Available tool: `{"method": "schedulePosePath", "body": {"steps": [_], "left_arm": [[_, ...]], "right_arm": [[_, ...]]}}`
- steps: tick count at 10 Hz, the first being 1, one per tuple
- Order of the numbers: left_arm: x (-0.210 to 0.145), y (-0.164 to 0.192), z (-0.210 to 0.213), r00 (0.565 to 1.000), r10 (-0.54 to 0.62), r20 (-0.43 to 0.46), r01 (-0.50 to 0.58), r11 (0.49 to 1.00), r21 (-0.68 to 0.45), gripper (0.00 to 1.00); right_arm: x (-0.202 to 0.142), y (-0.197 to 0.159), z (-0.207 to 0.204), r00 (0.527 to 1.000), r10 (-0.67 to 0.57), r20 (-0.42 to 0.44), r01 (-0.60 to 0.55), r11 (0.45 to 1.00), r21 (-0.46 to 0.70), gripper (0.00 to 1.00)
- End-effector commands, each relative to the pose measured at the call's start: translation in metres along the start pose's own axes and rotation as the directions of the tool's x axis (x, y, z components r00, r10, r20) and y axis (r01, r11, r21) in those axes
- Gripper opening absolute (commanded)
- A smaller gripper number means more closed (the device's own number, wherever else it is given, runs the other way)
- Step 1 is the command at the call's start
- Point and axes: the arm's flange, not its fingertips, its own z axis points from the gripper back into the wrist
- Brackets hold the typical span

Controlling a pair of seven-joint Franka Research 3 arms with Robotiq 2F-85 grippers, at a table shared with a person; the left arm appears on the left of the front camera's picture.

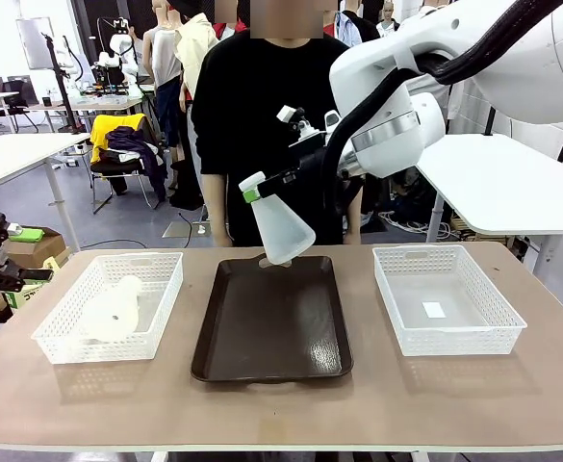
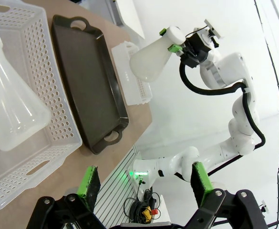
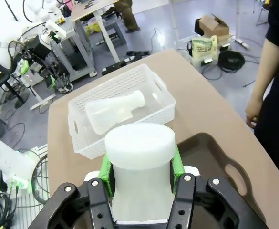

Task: Prepare the laboratory tools.
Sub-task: Place the picked Big flask upright in the Handle tray as instructed by the person.

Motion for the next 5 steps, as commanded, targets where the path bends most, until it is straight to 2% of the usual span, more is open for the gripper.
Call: {"method": "schedulePosePath", "body": {"steps": [1, 2, 3, 5], "left_arm": [[0.000, -0.002, 0.001, 1.000, -0.006, 0.005, 0.006, 1.000, -0.004, 1.00], [0.000, -0.002, 0.001, 1.000, -0.006, 0.005, 0.006, 1.000, -0.004, 1.00], [0.000, -0.002, 0.001, 1.000, -0.006, 0.005, 0.006, 1.000, -0.004, 1.00], [0.000, -0.002, 0.001, 1.000, -0.006, 0.005, 0.006, 1.000, -0.004, 1.00]], "right_arm": [[0.000, 0.000, 0.001, 1.000, -0.001, 0.002, 0.001, 1.000, 0.010, 0.00], [-0.014, -0.009, -0.007, 0.998, 0.056, -0.022, -0.056, 0.998, 0.005, 0.00], [-0.031, -0.021, -0.012, 0.999, 0.036, 0.025, -0.038, 0.995, 0.090, 0.00], [-0.053, -0.034, -0.020, 0.985, 0.136, 0.107, -0.149, 0.982, 0.120, 0.00]]}}
